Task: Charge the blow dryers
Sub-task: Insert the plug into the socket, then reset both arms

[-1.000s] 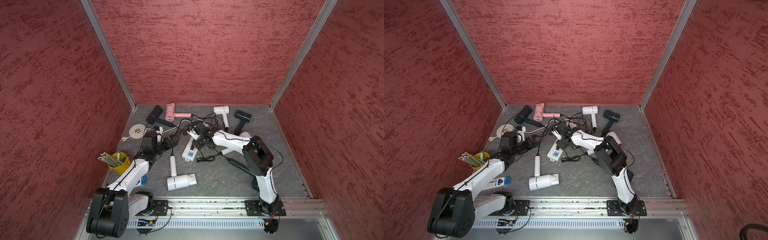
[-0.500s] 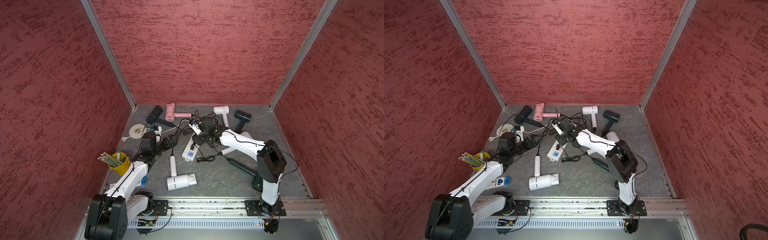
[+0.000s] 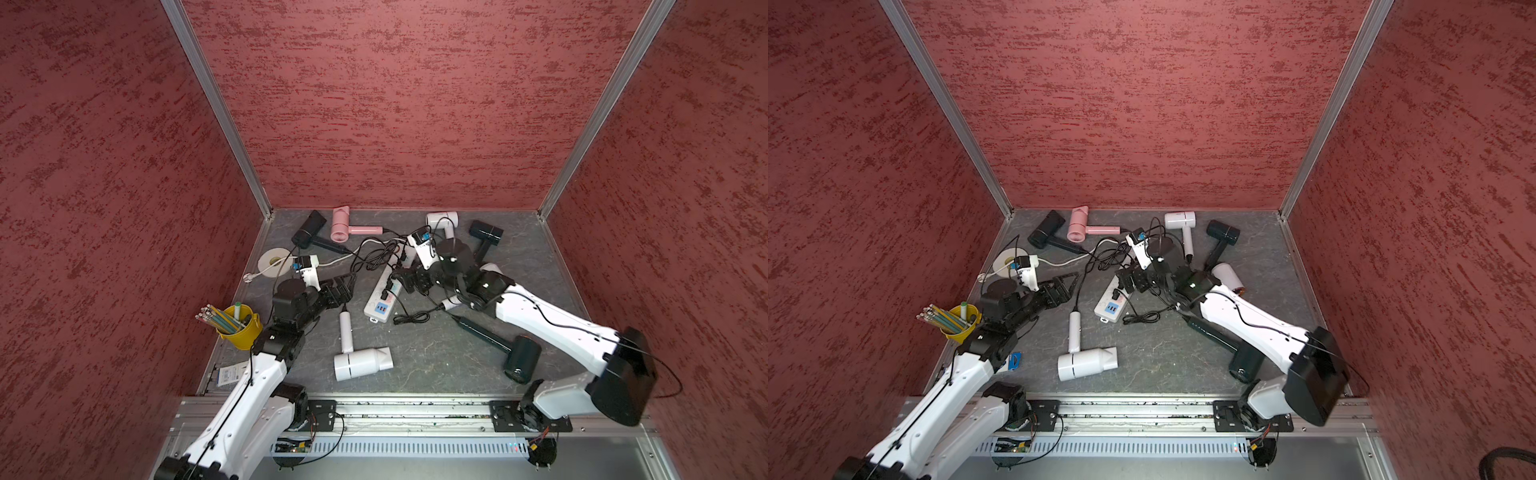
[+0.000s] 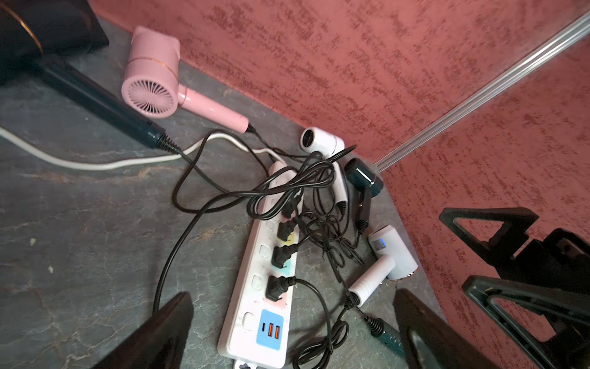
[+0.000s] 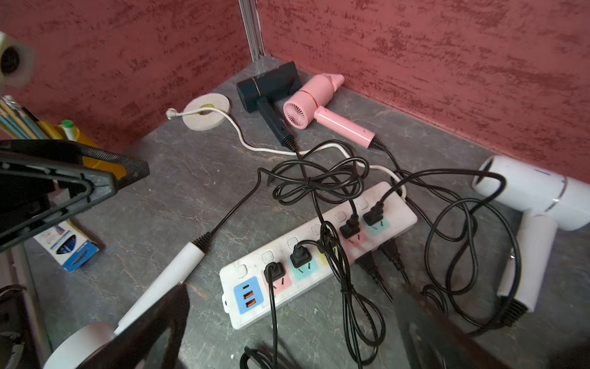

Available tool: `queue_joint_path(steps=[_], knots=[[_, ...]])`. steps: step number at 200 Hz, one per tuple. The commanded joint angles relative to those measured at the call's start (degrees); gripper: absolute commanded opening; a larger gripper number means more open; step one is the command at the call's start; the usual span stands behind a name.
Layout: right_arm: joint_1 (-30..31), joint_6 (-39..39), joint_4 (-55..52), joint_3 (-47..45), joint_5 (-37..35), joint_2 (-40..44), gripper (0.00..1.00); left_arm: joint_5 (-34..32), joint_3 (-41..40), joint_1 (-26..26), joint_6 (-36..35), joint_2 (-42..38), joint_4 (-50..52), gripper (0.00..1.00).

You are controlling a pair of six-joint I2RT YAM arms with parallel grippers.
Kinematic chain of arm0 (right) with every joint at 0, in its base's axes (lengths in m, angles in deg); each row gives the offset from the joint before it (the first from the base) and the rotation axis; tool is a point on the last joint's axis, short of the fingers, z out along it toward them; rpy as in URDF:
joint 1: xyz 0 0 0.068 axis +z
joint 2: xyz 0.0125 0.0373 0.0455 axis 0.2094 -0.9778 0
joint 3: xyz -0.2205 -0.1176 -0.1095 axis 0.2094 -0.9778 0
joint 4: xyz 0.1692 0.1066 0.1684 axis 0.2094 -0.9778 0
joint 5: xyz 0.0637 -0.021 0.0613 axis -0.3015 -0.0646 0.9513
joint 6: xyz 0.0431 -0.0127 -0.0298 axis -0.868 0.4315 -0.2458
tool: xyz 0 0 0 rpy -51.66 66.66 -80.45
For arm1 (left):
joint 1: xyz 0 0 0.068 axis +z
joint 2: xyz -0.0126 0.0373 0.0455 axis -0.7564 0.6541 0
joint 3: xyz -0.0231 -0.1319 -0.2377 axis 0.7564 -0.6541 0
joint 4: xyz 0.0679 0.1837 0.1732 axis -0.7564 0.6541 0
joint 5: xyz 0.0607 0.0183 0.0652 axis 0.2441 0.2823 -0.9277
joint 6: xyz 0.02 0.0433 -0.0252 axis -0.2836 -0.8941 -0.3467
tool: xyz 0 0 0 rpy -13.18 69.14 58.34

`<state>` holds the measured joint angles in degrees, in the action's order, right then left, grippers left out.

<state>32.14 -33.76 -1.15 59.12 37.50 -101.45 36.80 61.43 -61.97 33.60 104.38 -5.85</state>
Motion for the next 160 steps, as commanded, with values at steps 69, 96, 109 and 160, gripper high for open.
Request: queue_joint_path(steps=[69,96,109,160], knots=[[0.3,-4.0,12.4,-25.8,-0.2,33.2,1.00,-15.4,-7.3,-4.5,-3.4,-29.9,5.8,1.00],[0.3,-5.6,13.4,-30.8,-1.4,39.1,1.00,-17.8,-7.8,-4.6,-3.3,-33.4,7.6,1.00],[0.3,-6.0,13.4,-31.7,-2.1,40.3,1.00,-18.5,-7.8,-4.6,-3.2,-33.8,8.0,1.00],[0.3,-6.5,14.0,-31.8,-5.4,38.5,1.00,-19.0,-7.4,-4.5,-3.2,-32.4,8.2,1.00]])
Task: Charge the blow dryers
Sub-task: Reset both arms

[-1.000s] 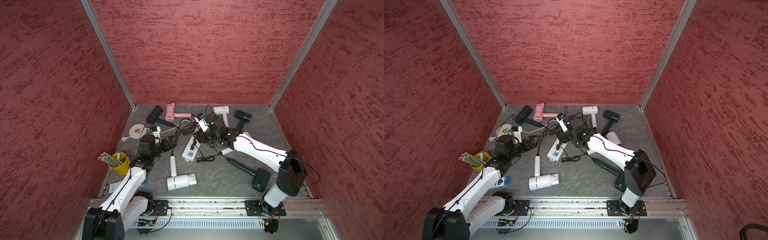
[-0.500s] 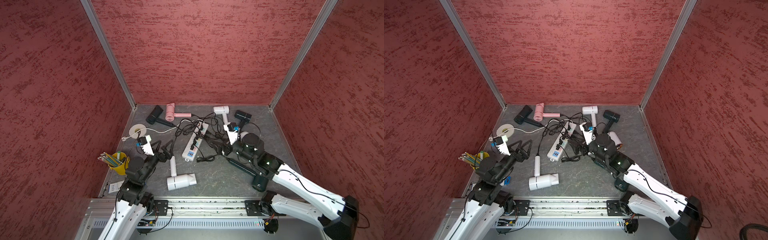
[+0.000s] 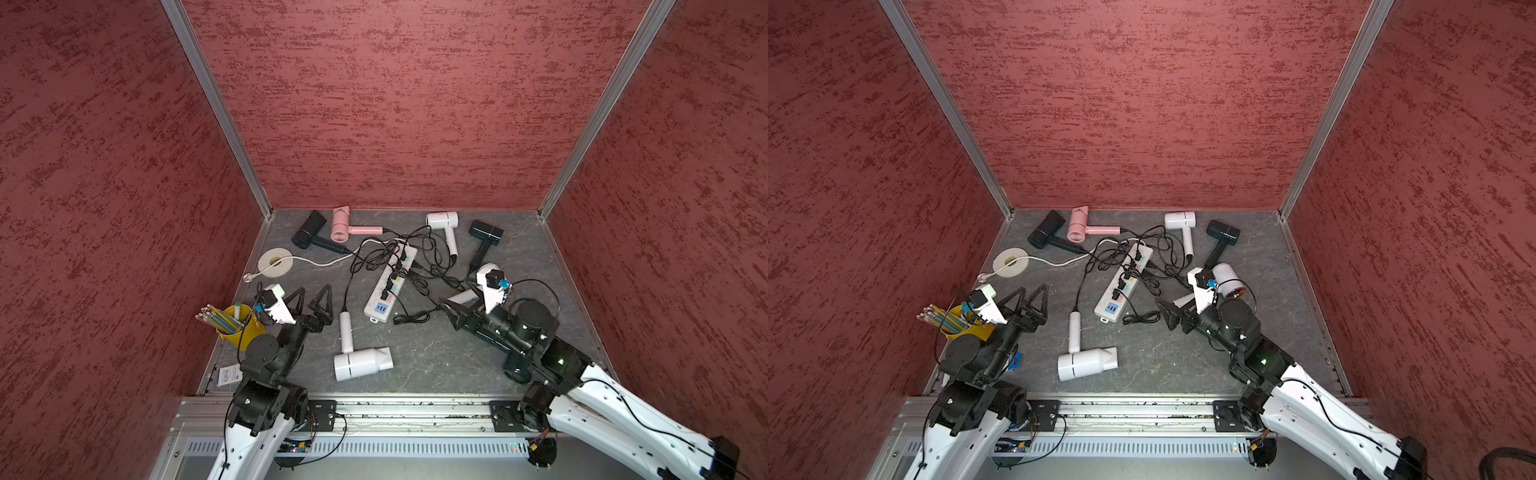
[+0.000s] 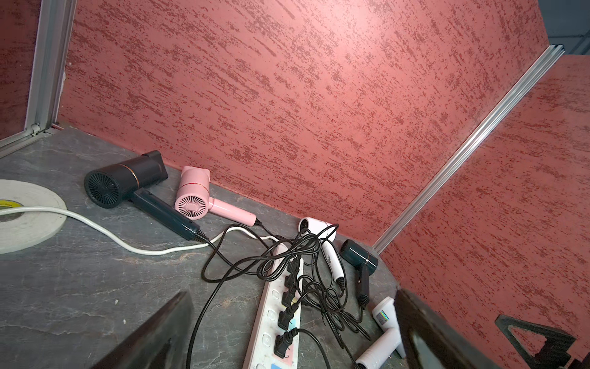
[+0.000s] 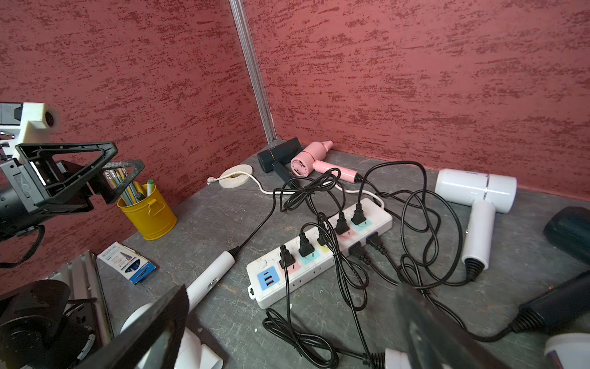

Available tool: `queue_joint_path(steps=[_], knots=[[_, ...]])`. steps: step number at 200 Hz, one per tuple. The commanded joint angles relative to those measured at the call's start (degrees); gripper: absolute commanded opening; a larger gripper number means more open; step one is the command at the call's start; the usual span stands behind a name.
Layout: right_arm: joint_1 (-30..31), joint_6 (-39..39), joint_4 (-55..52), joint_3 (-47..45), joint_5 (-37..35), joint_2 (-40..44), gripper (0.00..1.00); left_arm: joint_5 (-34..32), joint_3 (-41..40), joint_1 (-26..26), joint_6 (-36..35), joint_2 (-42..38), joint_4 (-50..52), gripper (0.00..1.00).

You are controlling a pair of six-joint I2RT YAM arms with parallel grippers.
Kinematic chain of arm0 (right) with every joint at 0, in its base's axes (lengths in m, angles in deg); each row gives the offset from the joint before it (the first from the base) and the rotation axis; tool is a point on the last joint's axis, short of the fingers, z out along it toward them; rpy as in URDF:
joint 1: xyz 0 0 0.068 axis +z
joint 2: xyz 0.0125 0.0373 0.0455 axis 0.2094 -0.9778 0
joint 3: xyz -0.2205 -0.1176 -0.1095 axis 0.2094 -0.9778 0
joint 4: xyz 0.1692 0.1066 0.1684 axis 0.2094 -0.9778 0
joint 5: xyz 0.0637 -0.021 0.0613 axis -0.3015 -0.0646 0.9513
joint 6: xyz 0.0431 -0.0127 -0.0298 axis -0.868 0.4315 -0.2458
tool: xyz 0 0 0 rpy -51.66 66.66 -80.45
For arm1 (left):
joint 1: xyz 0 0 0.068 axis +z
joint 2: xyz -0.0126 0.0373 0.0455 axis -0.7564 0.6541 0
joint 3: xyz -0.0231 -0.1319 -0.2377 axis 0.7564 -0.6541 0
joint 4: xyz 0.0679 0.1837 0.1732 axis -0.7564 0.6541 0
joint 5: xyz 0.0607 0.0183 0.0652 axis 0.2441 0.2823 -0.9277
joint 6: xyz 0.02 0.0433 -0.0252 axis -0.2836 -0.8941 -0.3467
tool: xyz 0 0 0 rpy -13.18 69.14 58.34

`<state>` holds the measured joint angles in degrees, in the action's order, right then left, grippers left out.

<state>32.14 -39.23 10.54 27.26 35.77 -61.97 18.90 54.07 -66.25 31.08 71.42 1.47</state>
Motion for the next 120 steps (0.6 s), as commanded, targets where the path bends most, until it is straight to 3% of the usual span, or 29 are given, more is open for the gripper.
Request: queue_joint_path(steps=[1,61,98,120], knots=[[0.3,-1.1,2.4,0.1,-3.8,-1.0,1.00,-1.1,0.0,-0.3,-0.7,0.6,0.8,1.00],[0.1,0.3,3.1,3.2,-7.5,-7.7,1.00,-2.2,0.2,-0.2,-0.9,6.2,-0.2,1.00],[-3.6,0.9,3.7,8.3,-7.3,-15.2,1.00,0.0,5.9,0.9,-0.7,22.3,0.6,1.00],[-9.1,0.4,4.5,10.2,-4.6,-17.4,1.00,6.3,10.3,4.6,-1.2,33.6,1.1,1.00]])
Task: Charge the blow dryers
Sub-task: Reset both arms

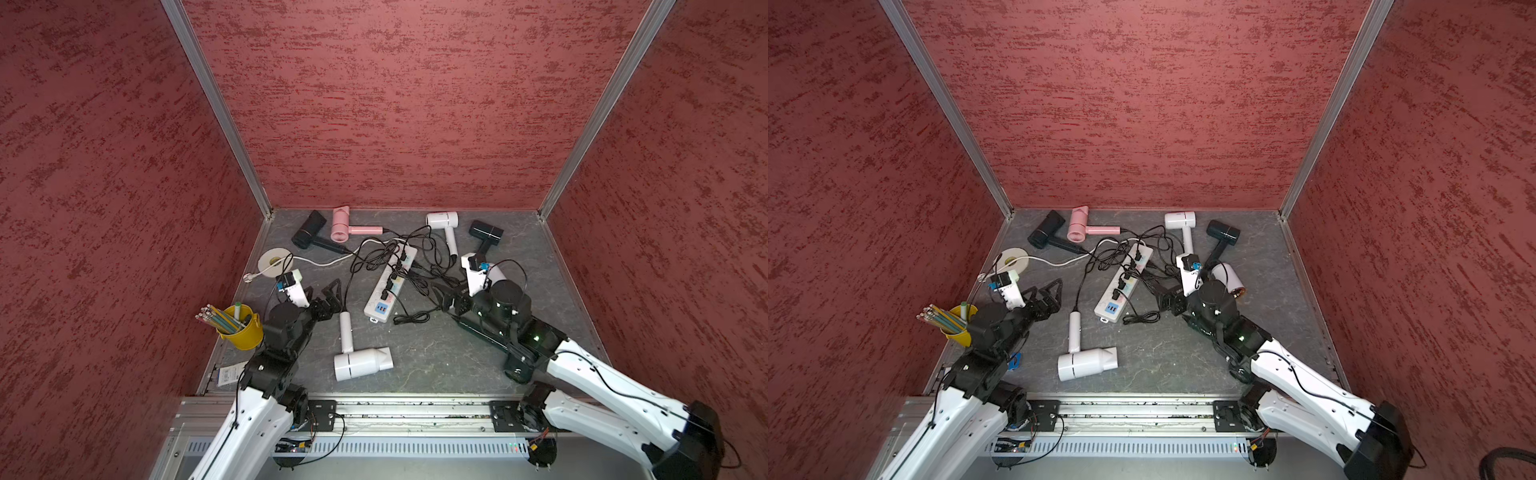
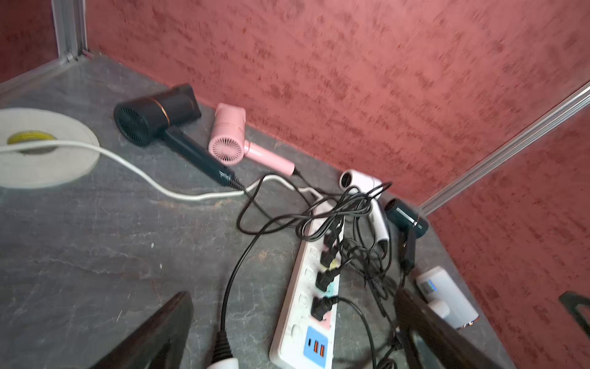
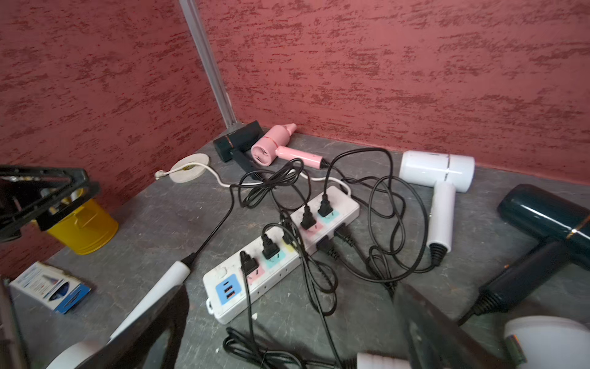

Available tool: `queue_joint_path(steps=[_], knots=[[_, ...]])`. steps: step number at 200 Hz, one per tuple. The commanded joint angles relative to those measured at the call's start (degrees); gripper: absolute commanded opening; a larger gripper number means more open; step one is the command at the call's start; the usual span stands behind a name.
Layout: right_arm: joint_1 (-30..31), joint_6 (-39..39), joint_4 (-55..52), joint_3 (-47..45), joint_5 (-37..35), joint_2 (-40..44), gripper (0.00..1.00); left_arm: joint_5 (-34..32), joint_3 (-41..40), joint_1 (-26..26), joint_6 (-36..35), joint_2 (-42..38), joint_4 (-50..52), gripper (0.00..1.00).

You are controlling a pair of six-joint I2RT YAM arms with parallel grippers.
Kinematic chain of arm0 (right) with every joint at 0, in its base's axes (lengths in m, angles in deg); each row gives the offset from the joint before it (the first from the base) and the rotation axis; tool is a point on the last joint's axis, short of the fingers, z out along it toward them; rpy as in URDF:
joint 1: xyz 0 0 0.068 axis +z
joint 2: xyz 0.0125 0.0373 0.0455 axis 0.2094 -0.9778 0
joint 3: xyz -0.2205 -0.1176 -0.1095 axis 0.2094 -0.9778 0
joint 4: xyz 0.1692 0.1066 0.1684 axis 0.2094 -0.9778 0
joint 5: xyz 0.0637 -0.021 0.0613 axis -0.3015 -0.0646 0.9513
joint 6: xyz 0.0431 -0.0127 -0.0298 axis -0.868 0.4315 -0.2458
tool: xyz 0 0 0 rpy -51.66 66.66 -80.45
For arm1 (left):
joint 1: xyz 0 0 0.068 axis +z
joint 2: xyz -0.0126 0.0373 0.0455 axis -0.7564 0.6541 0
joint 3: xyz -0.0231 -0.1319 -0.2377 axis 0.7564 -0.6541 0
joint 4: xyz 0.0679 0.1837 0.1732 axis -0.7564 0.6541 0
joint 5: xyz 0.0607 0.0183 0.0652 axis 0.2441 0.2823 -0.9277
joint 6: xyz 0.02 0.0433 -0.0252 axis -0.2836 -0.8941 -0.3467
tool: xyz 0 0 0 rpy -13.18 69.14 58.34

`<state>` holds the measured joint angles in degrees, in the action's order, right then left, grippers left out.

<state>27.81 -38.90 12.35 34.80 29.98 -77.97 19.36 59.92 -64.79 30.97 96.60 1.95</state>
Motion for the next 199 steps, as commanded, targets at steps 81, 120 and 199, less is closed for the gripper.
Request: queue_joint_path(steps=[81,120,199], knots=[[-33.4,-13.2,13.0,-7.0,13.5,9.4,1.00,20.7,1.0,23.6,-1.9,6.8,-2.3,1.00],[-39.1,-15.0,16.2,-13.1,7.5,13.6,1.00,16.4,-4.6,24.8,-6.1,-0.9,-6.9,1.00],[-40.6,-9.0,27.9,-29.1,-7.7,27.4,1.00,11.0,-14.4,26.5,-13.4,-4.4,-19.4,1.00]])
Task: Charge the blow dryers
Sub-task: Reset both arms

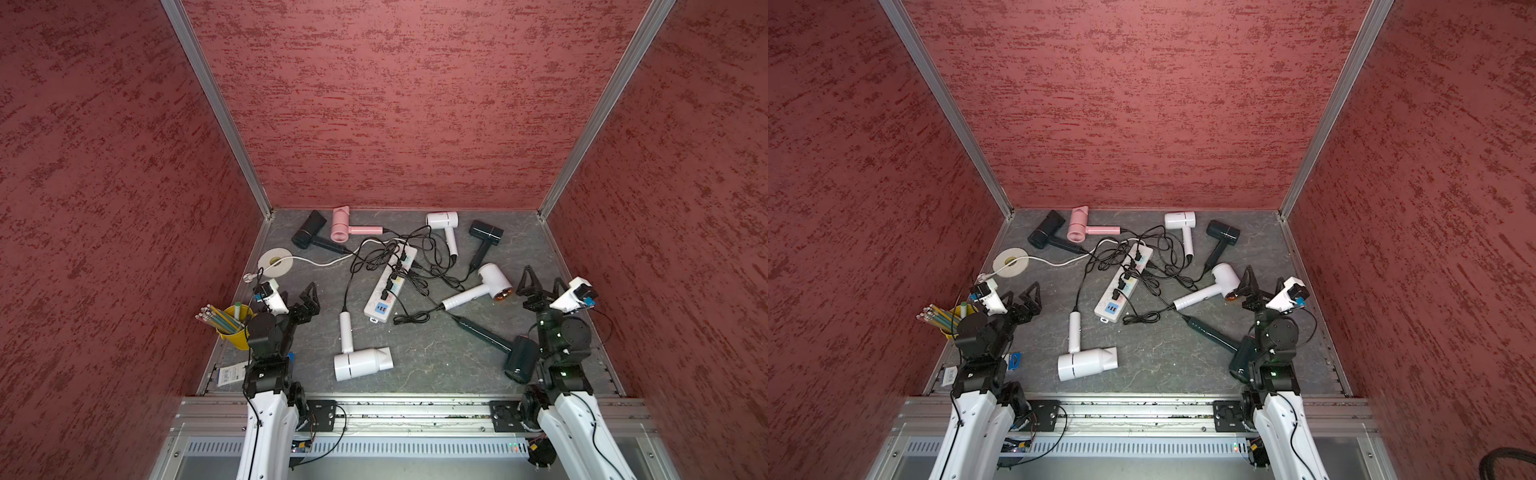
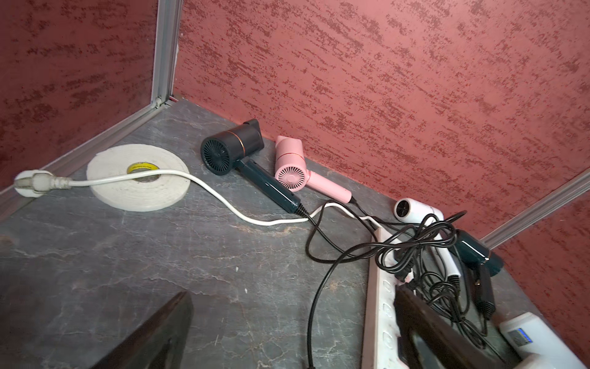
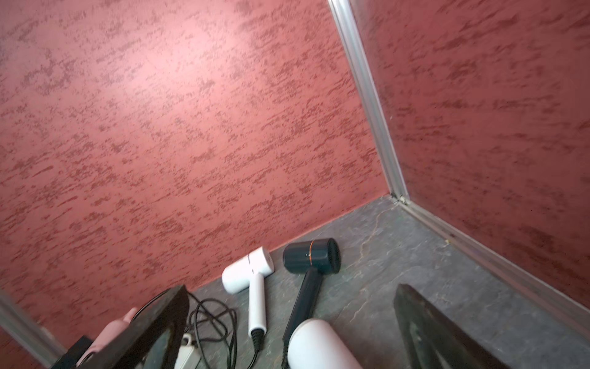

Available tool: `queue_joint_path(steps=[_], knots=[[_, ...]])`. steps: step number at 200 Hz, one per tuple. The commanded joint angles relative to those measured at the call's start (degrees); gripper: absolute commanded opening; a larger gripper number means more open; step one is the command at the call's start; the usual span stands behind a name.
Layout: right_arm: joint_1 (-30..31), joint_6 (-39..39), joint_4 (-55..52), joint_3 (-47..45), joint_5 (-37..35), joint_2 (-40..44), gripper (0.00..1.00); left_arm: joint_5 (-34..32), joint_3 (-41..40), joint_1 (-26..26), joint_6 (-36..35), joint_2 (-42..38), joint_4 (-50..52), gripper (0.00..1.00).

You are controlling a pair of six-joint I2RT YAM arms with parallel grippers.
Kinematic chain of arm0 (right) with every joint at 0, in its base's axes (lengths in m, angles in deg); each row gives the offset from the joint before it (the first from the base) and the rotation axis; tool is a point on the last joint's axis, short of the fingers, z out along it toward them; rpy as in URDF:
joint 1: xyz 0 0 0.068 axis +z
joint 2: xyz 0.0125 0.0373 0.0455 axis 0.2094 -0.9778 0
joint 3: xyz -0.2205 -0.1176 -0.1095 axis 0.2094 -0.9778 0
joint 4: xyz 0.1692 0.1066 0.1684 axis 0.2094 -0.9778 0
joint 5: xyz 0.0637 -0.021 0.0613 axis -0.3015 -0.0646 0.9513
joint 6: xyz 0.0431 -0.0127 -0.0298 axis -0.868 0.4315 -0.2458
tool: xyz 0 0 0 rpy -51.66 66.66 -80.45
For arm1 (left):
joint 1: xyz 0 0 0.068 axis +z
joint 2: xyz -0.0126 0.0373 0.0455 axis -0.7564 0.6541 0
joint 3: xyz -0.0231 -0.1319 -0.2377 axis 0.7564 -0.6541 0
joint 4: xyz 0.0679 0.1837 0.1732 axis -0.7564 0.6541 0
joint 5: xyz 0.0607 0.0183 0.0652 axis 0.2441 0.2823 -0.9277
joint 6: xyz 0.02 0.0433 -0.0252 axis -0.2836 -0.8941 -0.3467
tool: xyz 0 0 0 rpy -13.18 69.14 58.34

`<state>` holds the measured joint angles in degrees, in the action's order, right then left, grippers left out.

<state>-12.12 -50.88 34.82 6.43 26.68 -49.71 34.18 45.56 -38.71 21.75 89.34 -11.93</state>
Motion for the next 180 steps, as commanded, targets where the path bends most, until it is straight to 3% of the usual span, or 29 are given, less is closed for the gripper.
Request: queue_joint_path(steps=[1,92,139,180], knots=[[-0.7,2.9,5.6,-0.8,-4.4,-1.0,1.00,-4.0,0.0,0.5,-4.3,3.0,-5.5,1.00],[-1.4,6.5,22.0,-9.5,-8.3,-9.6,1.00,-5.6,0.6,-0.1,-9.0,26.6,-22.6,1.00],[-2.0,8.7,27.5,-10.3,-8.7,-16.3,1.00,-9.5,4.5,-5.3,-12.3,40.4,-32.1,1.00],[-3.0,8.4,37.4,-11.5,-9.8,-27.0,1.00,-11.6,8.2,-7.6,-15.3,50.0,-38.4,1.00]])
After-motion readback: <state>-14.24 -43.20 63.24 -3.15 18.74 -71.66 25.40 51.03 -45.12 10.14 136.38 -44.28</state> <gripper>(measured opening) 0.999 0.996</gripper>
